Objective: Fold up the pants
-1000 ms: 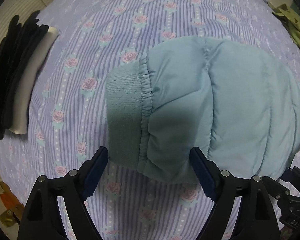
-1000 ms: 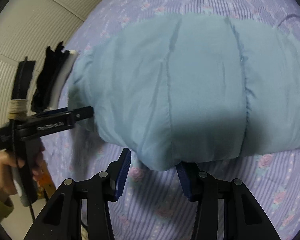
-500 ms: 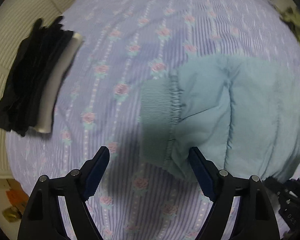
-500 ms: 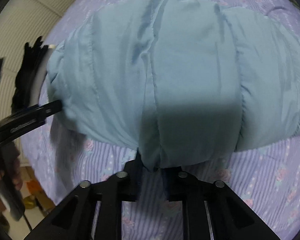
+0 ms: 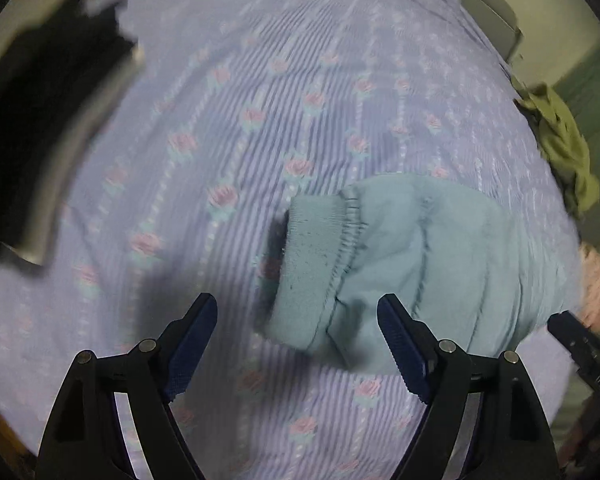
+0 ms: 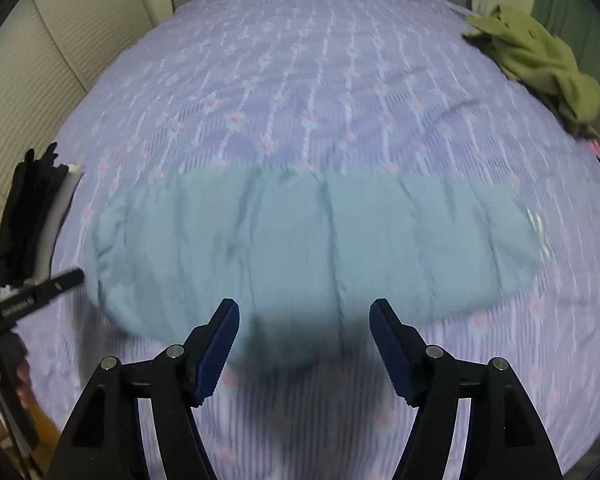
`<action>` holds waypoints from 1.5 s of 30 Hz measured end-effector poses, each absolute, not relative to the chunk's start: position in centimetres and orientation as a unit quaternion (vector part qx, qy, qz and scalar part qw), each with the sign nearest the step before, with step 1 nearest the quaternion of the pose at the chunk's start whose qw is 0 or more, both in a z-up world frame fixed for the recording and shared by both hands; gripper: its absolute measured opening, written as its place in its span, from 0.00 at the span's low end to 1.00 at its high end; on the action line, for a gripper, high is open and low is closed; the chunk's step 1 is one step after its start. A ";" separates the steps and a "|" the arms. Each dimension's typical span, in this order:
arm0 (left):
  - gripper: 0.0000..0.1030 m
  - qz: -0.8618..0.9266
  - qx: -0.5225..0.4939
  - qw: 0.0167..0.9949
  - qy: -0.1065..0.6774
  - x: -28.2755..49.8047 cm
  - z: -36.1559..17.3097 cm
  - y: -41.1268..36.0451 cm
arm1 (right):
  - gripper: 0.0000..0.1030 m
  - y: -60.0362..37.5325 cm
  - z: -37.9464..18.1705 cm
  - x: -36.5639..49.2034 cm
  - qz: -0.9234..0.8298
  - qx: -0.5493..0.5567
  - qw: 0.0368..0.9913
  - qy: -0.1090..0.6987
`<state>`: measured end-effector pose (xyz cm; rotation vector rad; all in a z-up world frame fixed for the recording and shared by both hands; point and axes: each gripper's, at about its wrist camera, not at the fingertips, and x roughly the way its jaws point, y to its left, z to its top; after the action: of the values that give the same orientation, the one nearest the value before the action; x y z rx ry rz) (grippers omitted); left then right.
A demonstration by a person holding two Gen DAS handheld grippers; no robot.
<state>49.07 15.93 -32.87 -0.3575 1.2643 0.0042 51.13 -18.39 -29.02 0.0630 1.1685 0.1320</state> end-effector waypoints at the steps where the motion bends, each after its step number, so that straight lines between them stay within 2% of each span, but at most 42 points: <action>1: 0.80 -0.003 -0.185 0.784 0.593 49.6 -33.7 16.1 | 0.67 -18.0 -29.2 51.8 0.060 0.023 0.831 0.552; 6: 0.82 -0.019 -0.246 0.752 0.612 51.6 -37.6 16.7 | 0.67 -16.0 -31.2 54.8 0.032 -0.051 0.830 0.554; 7: 0.85 -0.023 -0.255 0.747 0.614 51.8 -38.3 16.7 | 0.67 -16.0 -31.4 55.0 0.030 -0.055 0.829 0.556; 11: 0.85 -0.039 -0.306 0.729 0.611 51.9 -39.7 16.9 | 0.67 -16.9 -33.0 55.4 0.011 -0.059 0.817 0.574; 12: 0.79 -0.047 -0.322 0.722 0.611 51.9 -39.7 16.8 | 0.67 -16.9 -33.3 55.5 0.007 -0.063 0.814 0.577; 13: 0.63 -0.058 -0.334 0.716 0.610 51.9 -39.7 16.7 | 0.67 -16.8 -33.5 55.5 0.007 -0.065 0.814 0.577; 15: 0.51 -0.069 -0.340 0.711 0.612 51.7 -39.1 16.6 | 0.67 -16.5 -33.8 55.5 0.004 -0.073 0.813 0.578; 16: 0.39 -0.070 -0.334 0.715 0.611 51.5 -38.7 16.5 | 0.67 -16.5 -33.8 55.5 0.003 -0.076 0.812 0.578; 17: 0.33 -0.071 -0.328 0.719 0.609 51.2 -38.2 16.6 | 0.67 -16.4 -33.8 55.5 0.002 -0.077 0.812 0.578; 18: 0.23 -0.080 -0.336 0.721 0.601 50.8 -37.4 16.7 | 0.67 -16.4 -33.9 55.6 0.001 -0.077 0.811 0.579; 22: 0.19 -0.083 -0.302 0.758 0.572 49.8 -33.2 15.8 | 0.67 -16.3 -34.2 56.0 -0.007 -0.073 0.809 0.583; 26: 0.18 -0.044 -0.237 0.793 0.560 50.1 -30.8 14.9 | 0.67 -15.8 -33.9 55.6 -0.005 -0.062 0.808 0.586; 30: 0.19 -0.007 -0.211 0.773 0.599 52.2 -33.7 15.6 | 0.67 -15.5 -33.5 55.3 -0.002 -0.058 0.811 0.582; 32: 0.26 0.001 -0.174 0.777 0.605 52.8 -33.6 14.8 | 0.67 -15.9 -33.4 55.2 -0.001 -0.058 0.812 0.581; 34: 0.45 0.035 -0.117 0.787 0.605 53.0 -32.4 13.4 | 0.67 -16.7 -33.2 55.2 -0.001 -0.053 0.814 0.579; 37: 0.59 0.064 -0.029 0.824 0.563 52.4 -28.5 11.1 | 0.67 -19.0 -31.4 54.4 0.001 -0.029 0.828 0.561; 40: 0.63 0.018 0.030 0.852 0.522 51.7 -24.6 6.9 | 0.69 -21.9 -28.6 52.7 0.004 0.001 0.851 0.525; 41: 0.63 -0.002 0.043 0.858 0.511 51.3 -23.6 5.5 | 0.75 -23.1 -27.7 52.0 0.005 0.014 0.857 0.516; 43: 0.63 -0.039 0.060 0.870 0.487 50.6 -21.8 2.5 | 0.82 -25.5 -26.4 50.9 0.006 0.044 0.865 0.500; 45: 0.62 -0.071 0.057 0.878 0.469 50.5 -20.8 -0.9 | 0.82 -28.3 -25.6 49.8 -0.006 0.067 0.870 0.489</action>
<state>50.47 -0.90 -20.80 0.1180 0.9790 -0.1483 49.78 -28.28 -25.61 0.1399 1.0236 -0.0115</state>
